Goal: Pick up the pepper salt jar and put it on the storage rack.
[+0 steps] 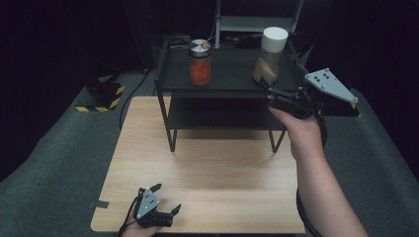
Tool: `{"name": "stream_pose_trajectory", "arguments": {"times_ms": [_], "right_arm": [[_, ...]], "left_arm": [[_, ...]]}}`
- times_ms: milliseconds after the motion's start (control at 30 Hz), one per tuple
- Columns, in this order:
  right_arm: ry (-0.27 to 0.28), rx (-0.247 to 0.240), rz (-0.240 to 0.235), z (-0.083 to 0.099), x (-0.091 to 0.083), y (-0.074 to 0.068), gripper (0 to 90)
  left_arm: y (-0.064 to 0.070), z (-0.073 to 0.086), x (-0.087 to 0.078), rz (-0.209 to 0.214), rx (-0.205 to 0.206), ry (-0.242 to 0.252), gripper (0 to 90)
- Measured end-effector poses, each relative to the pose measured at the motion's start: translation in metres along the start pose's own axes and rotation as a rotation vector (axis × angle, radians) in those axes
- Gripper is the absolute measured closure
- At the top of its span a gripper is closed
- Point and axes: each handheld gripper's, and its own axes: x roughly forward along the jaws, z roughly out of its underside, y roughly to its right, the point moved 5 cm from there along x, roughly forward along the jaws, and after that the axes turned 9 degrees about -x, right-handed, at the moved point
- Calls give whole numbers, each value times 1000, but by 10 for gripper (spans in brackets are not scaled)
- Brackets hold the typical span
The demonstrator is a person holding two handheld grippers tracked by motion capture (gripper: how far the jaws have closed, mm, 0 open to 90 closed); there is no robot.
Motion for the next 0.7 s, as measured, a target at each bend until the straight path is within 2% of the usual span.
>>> {"name": "stream_pose_trajectory", "arguments": {"times_ms": [700], "right_arm": [[-37, -42, -42, 54, -47, -15, 1]], "left_arm": [[1, 0, 0, -3, 8, -2, 9]]}}
